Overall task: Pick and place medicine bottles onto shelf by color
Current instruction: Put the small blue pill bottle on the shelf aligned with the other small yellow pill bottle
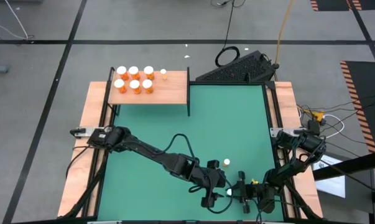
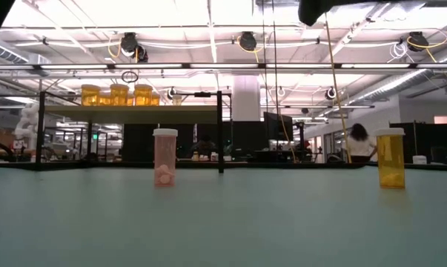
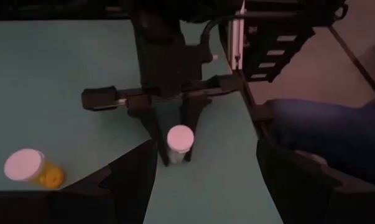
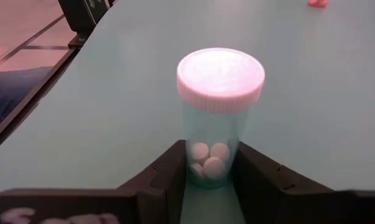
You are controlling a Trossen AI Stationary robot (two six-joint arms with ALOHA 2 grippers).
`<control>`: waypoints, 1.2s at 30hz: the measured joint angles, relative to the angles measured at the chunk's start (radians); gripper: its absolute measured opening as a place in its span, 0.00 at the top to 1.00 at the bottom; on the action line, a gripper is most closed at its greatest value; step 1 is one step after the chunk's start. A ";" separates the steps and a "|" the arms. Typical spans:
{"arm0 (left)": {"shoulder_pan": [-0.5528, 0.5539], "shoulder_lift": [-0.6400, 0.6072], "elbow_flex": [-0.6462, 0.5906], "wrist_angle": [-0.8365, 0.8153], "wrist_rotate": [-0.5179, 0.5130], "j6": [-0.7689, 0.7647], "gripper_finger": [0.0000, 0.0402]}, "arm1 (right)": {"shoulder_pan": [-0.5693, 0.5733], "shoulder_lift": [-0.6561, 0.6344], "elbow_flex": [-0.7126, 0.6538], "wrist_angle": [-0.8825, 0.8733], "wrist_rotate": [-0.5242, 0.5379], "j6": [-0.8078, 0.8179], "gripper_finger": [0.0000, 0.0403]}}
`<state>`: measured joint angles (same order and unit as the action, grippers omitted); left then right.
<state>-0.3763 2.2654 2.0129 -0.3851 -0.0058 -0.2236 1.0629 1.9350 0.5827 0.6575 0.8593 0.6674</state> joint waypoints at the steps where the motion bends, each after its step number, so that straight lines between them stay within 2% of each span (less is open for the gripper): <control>1: -0.001 0.000 0.000 0.005 0.000 -0.006 0.31 | -0.001 0.000 0.000 -0.002 0.000 0.000 0.71; 12: -0.005 0.055 0.000 0.032 -0.076 -0.024 0.31 | -0.058 0.001 0.000 0.028 0.000 -0.029 0.71; 16: -0.003 0.063 0.000 0.029 -0.111 0.029 0.31 | -0.094 0.001 0.000 0.031 -0.001 -0.029 0.71; 22: -0.004 0.070 0.000 0.017 -0.110 0.063 0.31 | -0.137 0.001 0.000 0.042 0.000 -0.018 0.71; 31: -0.002 0.066 -0.001 -0.163 -0.111 0.126 0.31 | -0.171 -0.013 0.052 0.060 -0.012 -0.020 0.74; 36: 0.002 0.033 0.000 -0.183 -0.110 0.128 0.31 | -0.197 -0.016 0.117 0.027 -0.026 -0.082 0.75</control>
<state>-0.3742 2.2980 2.0129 -0.5686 -0.1162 -0.0958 0.8655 1.9194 0.6995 0.6841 0.8332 0.5855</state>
